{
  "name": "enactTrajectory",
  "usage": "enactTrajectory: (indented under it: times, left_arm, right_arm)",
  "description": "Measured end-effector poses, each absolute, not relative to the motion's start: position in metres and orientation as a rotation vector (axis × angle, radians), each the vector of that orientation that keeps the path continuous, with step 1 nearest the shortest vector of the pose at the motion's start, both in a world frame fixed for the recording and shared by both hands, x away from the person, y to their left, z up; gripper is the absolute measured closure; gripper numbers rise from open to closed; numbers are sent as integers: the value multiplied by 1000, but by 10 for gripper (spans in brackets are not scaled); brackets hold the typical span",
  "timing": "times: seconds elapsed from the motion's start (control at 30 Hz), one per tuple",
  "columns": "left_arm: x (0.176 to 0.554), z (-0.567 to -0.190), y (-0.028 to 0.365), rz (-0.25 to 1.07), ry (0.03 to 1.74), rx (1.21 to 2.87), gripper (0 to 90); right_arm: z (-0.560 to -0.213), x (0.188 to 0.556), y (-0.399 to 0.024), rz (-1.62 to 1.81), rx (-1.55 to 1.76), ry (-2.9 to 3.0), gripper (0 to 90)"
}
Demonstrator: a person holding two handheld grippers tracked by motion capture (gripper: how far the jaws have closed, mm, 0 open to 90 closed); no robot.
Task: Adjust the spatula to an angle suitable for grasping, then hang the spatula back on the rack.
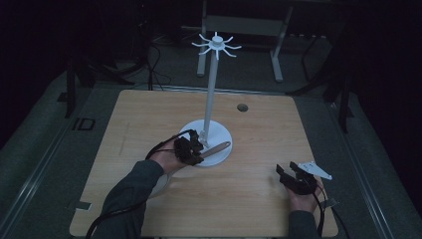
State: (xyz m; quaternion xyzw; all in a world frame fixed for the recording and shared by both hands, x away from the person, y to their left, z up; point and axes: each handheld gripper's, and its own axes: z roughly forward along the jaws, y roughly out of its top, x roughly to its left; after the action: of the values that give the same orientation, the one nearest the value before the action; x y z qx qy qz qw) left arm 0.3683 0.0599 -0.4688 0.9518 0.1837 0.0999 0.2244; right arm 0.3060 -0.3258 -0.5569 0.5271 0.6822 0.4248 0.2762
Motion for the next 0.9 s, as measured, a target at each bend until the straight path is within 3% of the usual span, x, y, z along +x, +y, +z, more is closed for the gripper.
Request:
enactTrajectory:
  times: [0.9]
  left_arm:
    - [341,-419,68,531,665,2291,759]
  right_arm:
    - [-557,306,-326,1139,1417,1831,381]
